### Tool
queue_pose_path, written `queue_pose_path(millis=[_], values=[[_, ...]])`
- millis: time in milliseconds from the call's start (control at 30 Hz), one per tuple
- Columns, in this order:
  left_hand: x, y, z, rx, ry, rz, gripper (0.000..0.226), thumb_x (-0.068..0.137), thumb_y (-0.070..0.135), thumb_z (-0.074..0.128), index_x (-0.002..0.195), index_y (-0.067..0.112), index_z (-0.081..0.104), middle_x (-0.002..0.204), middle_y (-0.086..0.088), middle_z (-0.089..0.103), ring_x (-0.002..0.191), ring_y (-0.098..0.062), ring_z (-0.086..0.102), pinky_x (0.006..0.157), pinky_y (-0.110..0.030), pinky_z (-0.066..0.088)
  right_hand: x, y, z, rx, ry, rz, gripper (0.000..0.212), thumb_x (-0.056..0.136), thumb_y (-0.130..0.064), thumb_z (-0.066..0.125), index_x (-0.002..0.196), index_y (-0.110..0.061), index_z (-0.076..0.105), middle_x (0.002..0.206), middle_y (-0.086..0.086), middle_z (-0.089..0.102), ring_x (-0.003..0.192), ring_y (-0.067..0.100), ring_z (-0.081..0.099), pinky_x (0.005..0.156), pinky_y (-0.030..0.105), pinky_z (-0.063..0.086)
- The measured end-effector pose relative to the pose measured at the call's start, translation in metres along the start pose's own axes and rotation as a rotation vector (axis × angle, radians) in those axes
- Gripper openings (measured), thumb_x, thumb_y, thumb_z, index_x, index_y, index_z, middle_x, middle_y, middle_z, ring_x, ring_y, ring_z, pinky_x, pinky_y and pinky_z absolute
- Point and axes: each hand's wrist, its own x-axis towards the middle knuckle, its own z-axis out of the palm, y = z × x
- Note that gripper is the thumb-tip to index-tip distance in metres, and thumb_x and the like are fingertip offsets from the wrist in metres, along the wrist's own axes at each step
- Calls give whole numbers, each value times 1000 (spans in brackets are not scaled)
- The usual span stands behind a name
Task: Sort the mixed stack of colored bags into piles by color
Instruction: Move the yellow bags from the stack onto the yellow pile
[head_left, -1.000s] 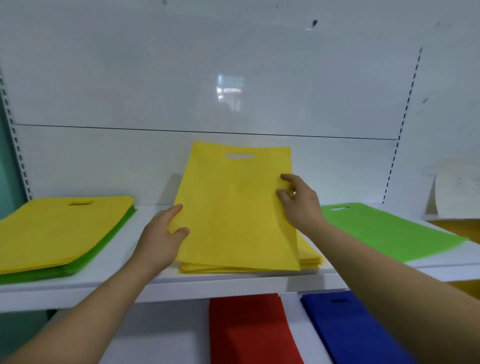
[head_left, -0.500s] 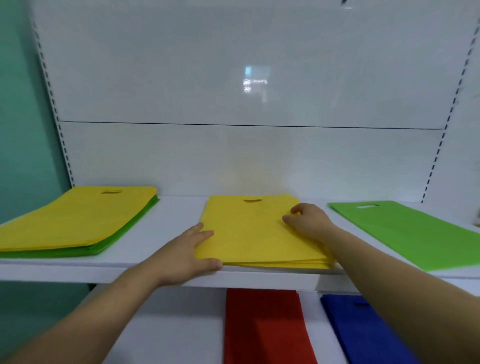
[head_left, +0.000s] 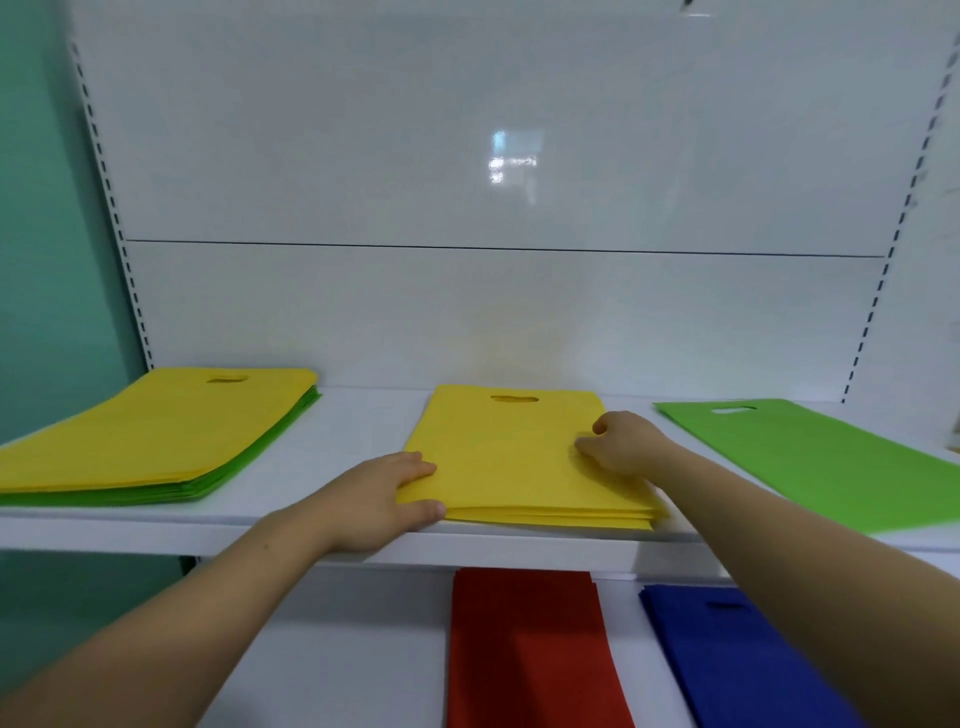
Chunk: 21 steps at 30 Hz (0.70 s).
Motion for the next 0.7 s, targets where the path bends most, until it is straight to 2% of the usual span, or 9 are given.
queue_pose_path(millis=[67,167,267,367,467,700], values=[[-1,0,-4,25,-18,-4,89,72,76,49,146,29,32,157,8,18,143,-8,19,113,-21,13,3,-9,-5,-29,-5,-18,54,96,-44,48,134,-6,47,139,12,49,125,28,47,100,34,39],[0,-10,-18,54,7,-7,76,81,63,53,146,30,31,157,6,18,143,-9,18,113,-23,13,7,-38,-11,-23,34,-75,59,95,-46,50,139,-7,43,142,11,47,126,29,46,101,35,39],[-4,-32,-40,58,74,-50,77,79,67,49,145,31,33,157,7,19,143,-9,17,114,-24,12,10,-81,-9,-15,62,-166,58,95,-46,50,138,-8,43,141,11,47,125,28,46,99,35,40],[-13,-64,-63,56,127,-103,67,87,56,53,145,28,34,157,6,20,143,-10,18,114,-26,14,11,-127,3,-19,39,-241,61,96,-47,48,141,-8,40,145,10,43,128,28,43,99,35,39],[-24,-103,-85,106,157,-158,66,89,55,52,145,25,35,156,5,22,143,-12,19,115,-28,15,13,-174,21,-19,16,-291,61,96,-47,48,141,-8,39,146,10,41,130,28,41,101,34,37],[-53,-216,-128,87,189,-293,66,87,56,53,143,25,38,155,3,26,141,-16,26,114,-30,21,19,-281,70,6,-32,-299,59,95,-46,49,139,-8,41,145,11,42,131,28,40,101,33,36]])
